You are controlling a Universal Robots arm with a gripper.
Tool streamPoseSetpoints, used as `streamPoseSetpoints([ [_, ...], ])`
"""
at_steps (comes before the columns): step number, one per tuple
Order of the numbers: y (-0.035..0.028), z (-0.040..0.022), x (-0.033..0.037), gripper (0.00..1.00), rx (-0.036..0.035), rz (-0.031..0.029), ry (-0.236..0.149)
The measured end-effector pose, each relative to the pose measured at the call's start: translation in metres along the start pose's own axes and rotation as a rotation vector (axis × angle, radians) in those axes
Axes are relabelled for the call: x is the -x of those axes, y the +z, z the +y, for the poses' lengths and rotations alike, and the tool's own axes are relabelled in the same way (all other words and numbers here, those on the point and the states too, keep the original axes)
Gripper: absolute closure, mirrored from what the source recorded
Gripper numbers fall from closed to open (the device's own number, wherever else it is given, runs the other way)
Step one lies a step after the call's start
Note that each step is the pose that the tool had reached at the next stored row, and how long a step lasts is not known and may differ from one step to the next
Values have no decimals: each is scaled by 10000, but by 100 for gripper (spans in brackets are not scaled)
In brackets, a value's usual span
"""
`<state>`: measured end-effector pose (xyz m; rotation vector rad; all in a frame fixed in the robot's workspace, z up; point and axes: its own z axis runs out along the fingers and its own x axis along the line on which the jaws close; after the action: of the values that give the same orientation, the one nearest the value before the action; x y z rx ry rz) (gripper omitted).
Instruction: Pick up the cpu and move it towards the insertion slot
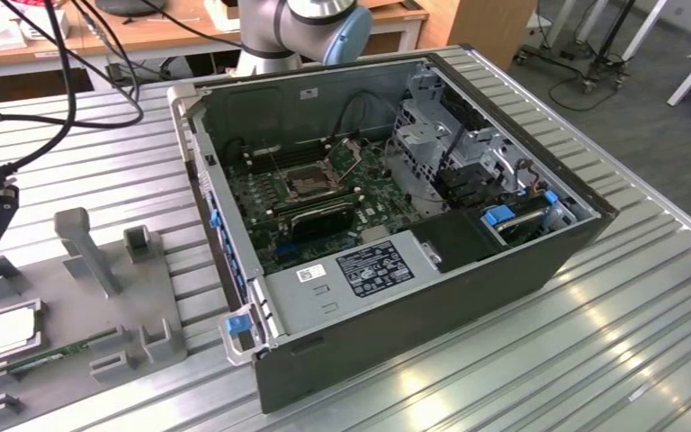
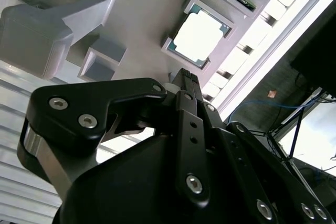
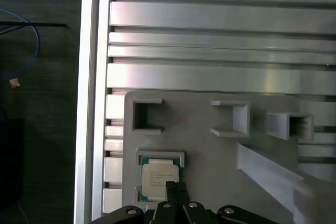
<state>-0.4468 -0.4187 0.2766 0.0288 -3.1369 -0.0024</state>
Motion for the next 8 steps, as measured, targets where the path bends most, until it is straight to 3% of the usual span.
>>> streamPoseSetpoints([
  [2, 0, 0, -1, 89, 0, -25, -1],
  [8, 0, -2, -3, 89, -1, -27, 2],
])
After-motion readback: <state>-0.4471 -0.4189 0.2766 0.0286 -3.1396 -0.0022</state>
